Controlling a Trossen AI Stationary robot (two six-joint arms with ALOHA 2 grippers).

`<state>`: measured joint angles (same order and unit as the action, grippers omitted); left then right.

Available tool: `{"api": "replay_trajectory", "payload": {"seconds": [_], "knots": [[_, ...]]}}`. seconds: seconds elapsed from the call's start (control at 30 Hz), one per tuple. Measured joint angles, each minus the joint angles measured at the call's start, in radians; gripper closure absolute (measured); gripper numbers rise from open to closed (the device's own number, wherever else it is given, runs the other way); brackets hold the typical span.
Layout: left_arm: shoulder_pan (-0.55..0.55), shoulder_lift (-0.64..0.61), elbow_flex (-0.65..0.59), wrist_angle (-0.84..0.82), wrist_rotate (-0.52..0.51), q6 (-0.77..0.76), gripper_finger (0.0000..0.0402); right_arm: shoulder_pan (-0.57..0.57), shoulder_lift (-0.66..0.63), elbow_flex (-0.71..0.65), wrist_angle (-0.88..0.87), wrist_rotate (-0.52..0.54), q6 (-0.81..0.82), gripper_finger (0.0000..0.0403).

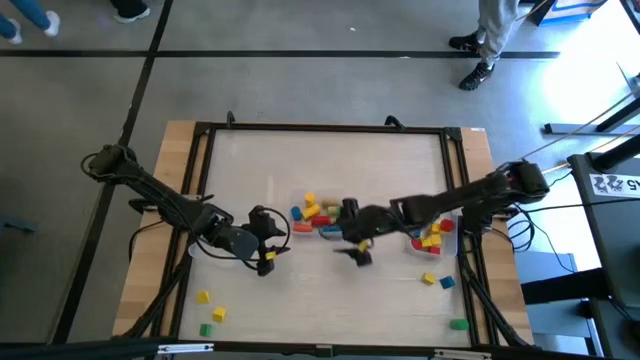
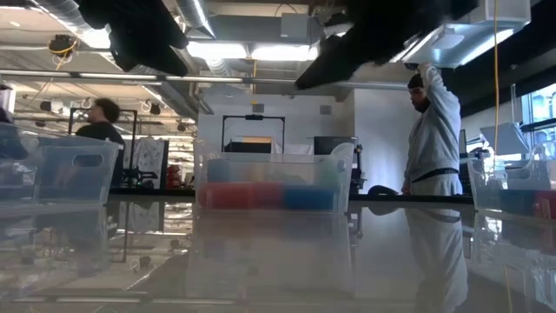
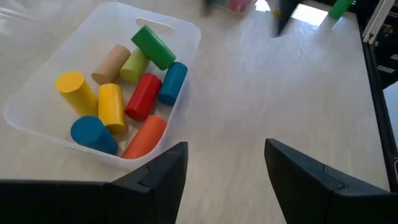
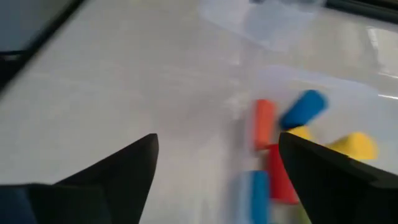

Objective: Sort blocks by size
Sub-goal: Put the green cylinder block into the center transparent bin

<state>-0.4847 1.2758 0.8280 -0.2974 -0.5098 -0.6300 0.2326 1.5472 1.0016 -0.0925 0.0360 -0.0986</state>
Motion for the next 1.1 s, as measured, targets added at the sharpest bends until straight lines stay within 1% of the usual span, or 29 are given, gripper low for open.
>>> {"api": "replay_trajectory", "payload": {"seconds": [0.17,0.23,0.37,0.53,0.77,0.9,1.1], "knots": [[0.0,0.0,0.0,0.0,0.0,0.001,0.0192,0.147,-0.056,0.0,-0.145,-0.004,0.124,0.0064],[0.0,0.0,0.0,0.001,0.0,0.001,0.0192,0.207,-0.07,0.0,-0.206,-0.037,0.184,0.0069],[0.001,0.0,0.0,0.003,-0.012,0.001,0.0192,0.309,-0.078,0.0,-0.349,-0.106,0.364,0.0084],[0.001,0.0,0.0,0.004,-0.03,0.001,0.0192,0.433,-0.081,0.0,-0.467,-0.166,0.6,0.0095],[0.001,0.0,0.0,0.004,-0.069,0.001,0.0192,0.589,-0.081,0.0,-0.565,-0.176,0.867,0.0099],[0.001,0.0,0.0,0.004,-0.08,0.001,0.0192,0.654,-0.081,0.0,-0.623,-0.227,1.003,0.01],[0.001,0.0,-0.001,0.004,-0.081,0.001,0.0192,0.751,-0.081,0.0,-0.688,-0.283,1.16,0.01]]}}
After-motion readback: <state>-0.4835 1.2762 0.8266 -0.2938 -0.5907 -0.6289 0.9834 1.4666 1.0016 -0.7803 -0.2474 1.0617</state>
